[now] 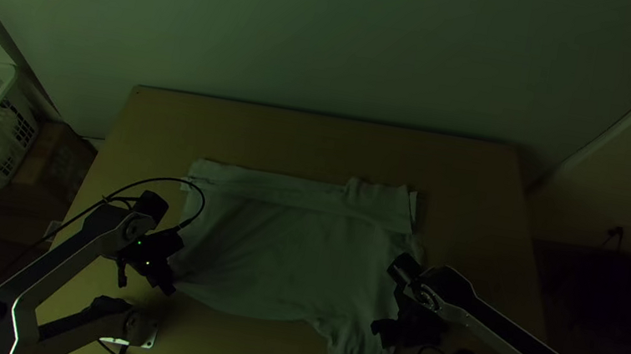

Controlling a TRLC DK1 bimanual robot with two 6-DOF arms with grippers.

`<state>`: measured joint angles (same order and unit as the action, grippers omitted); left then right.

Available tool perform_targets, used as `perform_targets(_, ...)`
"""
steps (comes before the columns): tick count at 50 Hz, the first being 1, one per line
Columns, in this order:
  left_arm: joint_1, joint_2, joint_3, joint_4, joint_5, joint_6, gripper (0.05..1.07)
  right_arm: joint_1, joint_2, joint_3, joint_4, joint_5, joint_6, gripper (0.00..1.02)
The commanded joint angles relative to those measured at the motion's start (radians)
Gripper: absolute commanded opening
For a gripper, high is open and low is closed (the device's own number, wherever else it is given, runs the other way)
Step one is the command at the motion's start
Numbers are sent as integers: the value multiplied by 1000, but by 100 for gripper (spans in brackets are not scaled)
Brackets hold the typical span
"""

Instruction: Fold the t-shirt

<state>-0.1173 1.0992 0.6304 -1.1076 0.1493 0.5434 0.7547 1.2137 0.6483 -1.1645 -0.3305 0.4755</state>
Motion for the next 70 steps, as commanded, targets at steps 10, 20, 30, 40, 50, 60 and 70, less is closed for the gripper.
perform_targets(10, 65, -5, 11, -5, 6, 59, 8, 26, 102, -26, 74, -8, -23, 13)
perform_targets(20, 96, -9, 23, -8, 7, 79, 8, 25, 73, -38, 104, -7, -46, 2)
perform_targets(30, 111, -7, 68, -11, 9, 75, 8, -22, 20, 17, 55, -8, -44, 2)
perform_targets(40, 133, 7, 117, -6, 18, 78, 8, -100, -49, 117, -40, -5, -67, 2)
perform_targets(50, 171, 31, 149, 26, 22, 78, 8, -212, -56, 148, -90, 19, -146, 2)
perform_targets(60, 238, 73, 213, 31, 59, 86, 8, -267, -29, 195, -90, 33, -173, 2)
perform_targets(70, 238, 128, 308, 46, 95, 61, 8, -305, 55, 301, -81, 48, -181, 2)
